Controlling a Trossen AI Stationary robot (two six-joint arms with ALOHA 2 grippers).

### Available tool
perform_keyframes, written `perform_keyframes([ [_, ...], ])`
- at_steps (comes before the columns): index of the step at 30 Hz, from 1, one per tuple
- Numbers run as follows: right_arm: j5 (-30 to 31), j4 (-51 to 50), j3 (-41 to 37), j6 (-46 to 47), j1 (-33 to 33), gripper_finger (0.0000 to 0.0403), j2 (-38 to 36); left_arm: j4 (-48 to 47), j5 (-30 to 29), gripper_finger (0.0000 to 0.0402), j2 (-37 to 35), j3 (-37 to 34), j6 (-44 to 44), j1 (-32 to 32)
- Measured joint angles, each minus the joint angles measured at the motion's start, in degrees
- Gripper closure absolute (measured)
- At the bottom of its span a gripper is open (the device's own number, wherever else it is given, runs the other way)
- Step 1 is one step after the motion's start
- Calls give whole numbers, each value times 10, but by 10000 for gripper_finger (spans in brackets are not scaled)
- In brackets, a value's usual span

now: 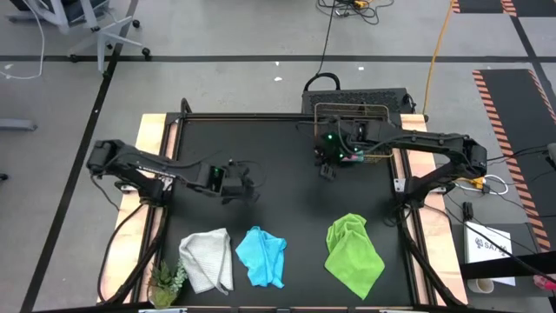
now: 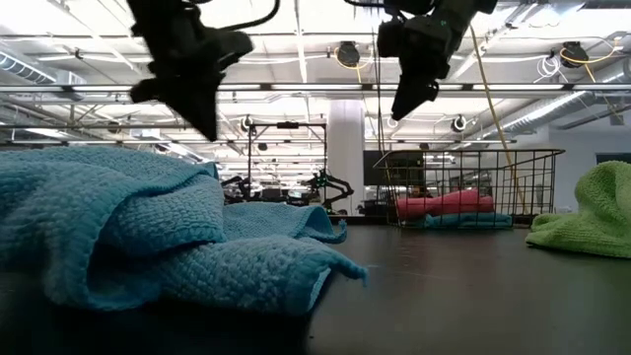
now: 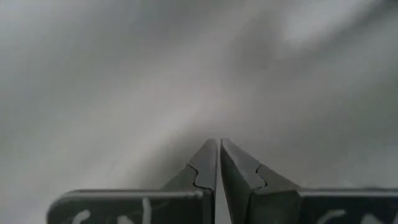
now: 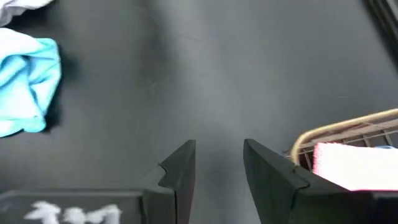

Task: Fold microfiber towels
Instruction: Fold the gray towel

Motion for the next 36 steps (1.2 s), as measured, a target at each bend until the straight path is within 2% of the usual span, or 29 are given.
perform_keyframes([
  [4, 0, 0, 0, 4, 9, 275, 0, -79, 18, 385, 3, 0, -77, -37],
  [9, 1, 5, 0, 5, 10, 275, 0, -107, 109, 395, 0, 0, -110, -103],
  [11, 1, 6, 0, 4, 10, 275, 0, -107, 139, 385, -1, 0, -123, -129],
  [17, 1, 21, 0, -7, 10, 275, 0, -103, 180, 338, -1, 0, -136, -194],
  [21, 1, 21, 0, -11, 9, 275, 0, -110, 186, 297, -1, 0, -117, -221],
  [27, 1, 21, 0, -11, 9, 275, 0, -113, 171, 245, 4, 0, -62, -230],
  [36, 1, 21, 0, -22, 9, 275, 0, -109, 175, 227, 39, 0, 99, -232],
])
